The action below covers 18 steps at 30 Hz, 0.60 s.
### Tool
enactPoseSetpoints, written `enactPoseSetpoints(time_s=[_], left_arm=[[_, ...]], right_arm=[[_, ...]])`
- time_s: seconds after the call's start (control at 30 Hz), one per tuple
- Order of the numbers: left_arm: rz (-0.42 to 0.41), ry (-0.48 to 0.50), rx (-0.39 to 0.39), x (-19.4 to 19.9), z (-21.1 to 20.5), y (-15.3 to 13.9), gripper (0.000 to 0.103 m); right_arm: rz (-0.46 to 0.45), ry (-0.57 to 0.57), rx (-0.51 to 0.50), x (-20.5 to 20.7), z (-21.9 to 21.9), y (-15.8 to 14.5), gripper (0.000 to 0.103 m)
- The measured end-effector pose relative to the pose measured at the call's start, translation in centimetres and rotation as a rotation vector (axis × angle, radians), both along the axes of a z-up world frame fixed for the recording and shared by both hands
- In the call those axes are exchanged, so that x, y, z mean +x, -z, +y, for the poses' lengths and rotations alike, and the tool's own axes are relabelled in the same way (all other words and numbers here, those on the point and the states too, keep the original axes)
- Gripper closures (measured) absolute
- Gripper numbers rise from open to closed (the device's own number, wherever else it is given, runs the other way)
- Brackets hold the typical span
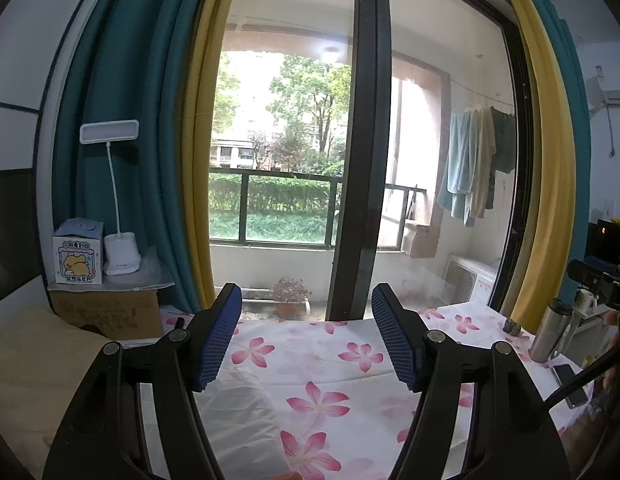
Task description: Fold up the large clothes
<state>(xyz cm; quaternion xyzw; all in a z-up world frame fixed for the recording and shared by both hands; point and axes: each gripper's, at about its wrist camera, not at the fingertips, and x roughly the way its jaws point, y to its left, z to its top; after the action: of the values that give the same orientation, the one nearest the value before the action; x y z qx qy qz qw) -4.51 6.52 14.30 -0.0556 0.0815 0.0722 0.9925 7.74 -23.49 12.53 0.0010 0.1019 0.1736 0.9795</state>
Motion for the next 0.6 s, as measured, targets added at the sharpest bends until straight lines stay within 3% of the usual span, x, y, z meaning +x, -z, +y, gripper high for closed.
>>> enactPoseSetpoints(time_s=[0.6], left_arm=[[0.003, -0.002, 0.0, 0.03, -0.09, 0.15, 0.032]], right_arm=[[0.005, -0.002, -0.002, 0.11, 0.12, 0.15, 0.001]])
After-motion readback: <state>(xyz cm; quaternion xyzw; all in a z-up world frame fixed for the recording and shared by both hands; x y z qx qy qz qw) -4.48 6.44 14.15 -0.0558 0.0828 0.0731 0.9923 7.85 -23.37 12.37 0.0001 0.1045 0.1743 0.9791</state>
